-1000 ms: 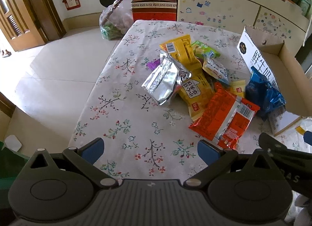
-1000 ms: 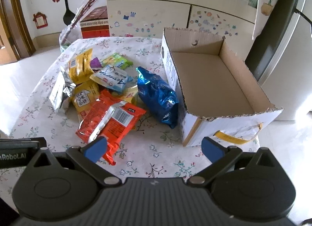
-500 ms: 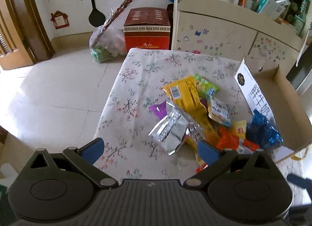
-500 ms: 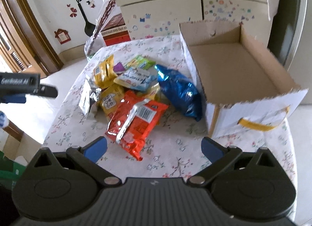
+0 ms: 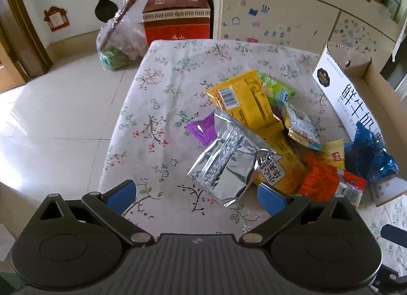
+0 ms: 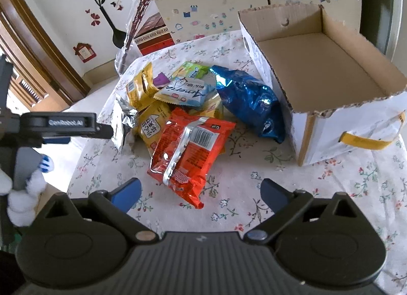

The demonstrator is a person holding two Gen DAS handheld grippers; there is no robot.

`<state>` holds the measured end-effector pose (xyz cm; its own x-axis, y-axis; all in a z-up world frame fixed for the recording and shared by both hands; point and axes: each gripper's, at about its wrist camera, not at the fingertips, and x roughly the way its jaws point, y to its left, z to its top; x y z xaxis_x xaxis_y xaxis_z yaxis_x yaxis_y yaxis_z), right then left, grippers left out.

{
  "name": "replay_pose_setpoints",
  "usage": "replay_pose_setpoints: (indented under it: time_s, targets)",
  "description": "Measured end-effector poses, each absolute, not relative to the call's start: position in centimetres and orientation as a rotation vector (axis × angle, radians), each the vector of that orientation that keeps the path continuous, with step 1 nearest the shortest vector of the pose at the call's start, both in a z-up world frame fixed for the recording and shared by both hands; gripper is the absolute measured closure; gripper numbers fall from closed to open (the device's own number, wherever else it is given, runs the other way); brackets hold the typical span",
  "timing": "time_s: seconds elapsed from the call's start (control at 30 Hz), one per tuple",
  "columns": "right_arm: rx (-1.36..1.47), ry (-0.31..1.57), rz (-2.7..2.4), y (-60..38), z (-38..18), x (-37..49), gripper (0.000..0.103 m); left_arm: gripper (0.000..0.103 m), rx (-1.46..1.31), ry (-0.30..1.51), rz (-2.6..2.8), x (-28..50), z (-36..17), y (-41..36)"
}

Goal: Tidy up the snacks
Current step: 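Move the right tool to the red-orange bag while the left tool approaches the silver foil bag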

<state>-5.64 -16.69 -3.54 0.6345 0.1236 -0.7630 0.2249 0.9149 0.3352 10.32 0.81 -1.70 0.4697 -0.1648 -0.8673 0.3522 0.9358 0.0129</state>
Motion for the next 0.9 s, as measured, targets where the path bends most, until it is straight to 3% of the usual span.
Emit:
replay_pose_setpoints:
  time_s: [0.3, 0.67, 0.73, 0.8, 0.9]
  targets:
    - [0.448, 0.875, -0.037, -15.8, -4.9, -4.0, 0.017, 0.000, 0.258, 0.982, -0.388, 10.8, -3.4, -1.2]
    - [0.501, 0.865, -0.067, -16.1, -6.0, -2.4, 0.019, 0.000, 0.260, 1.006, -0.398, 11.9, -5.3, -2.3]
    - [0.508, 0.868, -0.070, -16.1, -6.3, -2.1, 0.028, 0.000, 0.238, 1.008, -0.399, 12.1, -5.3, -2.3]
    - [0.528, 0.879, -0.072, -16.3, -6.7, -2.0, 0.043, 0.001, 0.222, 1.009, -0.400, 12.1, -5.3, -2.2]
    - [0.561, 0.883, -0.063, -16.6, -7.2, -1.9, 0.056, 0.010, 0.209, 1.010, -0.413, 12.0, -5.3, -2.3]
